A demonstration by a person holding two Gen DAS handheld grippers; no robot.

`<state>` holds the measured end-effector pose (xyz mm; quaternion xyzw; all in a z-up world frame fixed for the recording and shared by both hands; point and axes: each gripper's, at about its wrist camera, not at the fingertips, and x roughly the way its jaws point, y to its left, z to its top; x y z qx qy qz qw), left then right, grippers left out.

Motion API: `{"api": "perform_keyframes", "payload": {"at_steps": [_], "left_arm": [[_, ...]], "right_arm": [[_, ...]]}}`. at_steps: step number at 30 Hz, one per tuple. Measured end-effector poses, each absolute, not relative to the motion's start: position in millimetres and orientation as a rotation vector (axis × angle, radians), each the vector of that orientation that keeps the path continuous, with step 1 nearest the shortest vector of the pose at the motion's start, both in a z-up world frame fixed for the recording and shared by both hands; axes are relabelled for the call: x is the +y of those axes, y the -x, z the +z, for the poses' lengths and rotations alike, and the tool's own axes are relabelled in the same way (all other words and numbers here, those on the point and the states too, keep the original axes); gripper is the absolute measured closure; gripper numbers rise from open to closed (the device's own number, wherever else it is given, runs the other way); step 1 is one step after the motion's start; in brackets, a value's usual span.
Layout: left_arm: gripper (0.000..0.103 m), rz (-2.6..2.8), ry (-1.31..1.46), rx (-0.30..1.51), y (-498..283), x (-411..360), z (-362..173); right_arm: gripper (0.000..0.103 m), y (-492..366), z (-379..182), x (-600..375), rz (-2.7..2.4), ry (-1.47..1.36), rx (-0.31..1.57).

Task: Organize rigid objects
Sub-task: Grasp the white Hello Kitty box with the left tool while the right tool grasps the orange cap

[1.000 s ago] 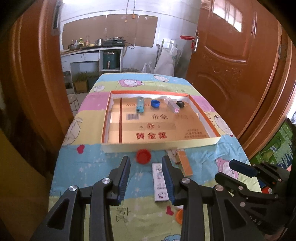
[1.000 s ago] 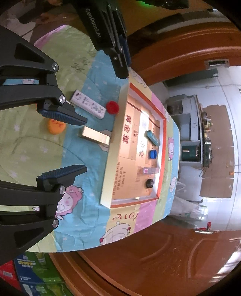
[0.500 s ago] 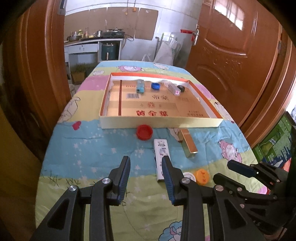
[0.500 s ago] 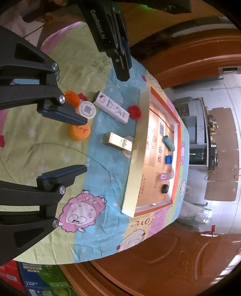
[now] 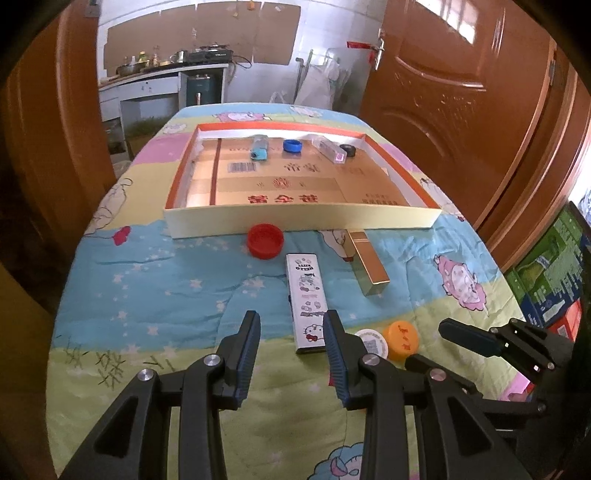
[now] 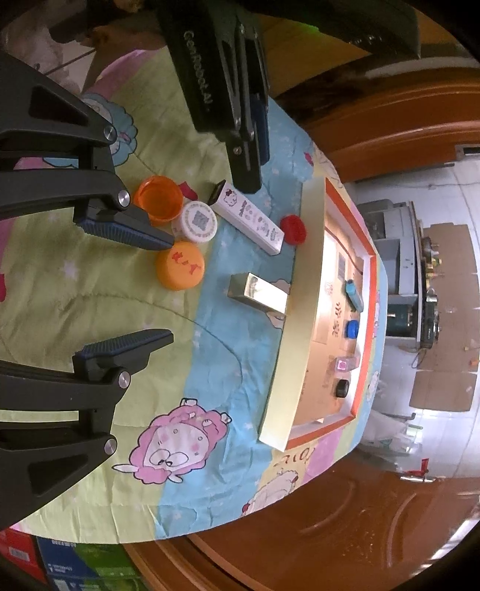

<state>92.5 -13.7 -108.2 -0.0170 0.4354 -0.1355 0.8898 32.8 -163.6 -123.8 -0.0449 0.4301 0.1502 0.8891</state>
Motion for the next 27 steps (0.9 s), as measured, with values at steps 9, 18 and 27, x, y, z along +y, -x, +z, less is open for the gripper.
{"api": "perform_keyframes", "payload": {"at_steps": [9,18,27], "left_arm": [[0.068,-0.302,0.014,0.929,-104,-26,-118],[0.068,-0.302,-0.006,0.944,-116,-35,-127],[0.068,-0.321,0.008,0.933,-118,-31,-128]], "right_arm": [[0.057,-36,-128,-160,0.320,0.104,0.894],[0.057,-37,-131,-153,0.328,0.144,0.874],[0.064,-44,-134,-141,0.358,0.177,0.859]]}}
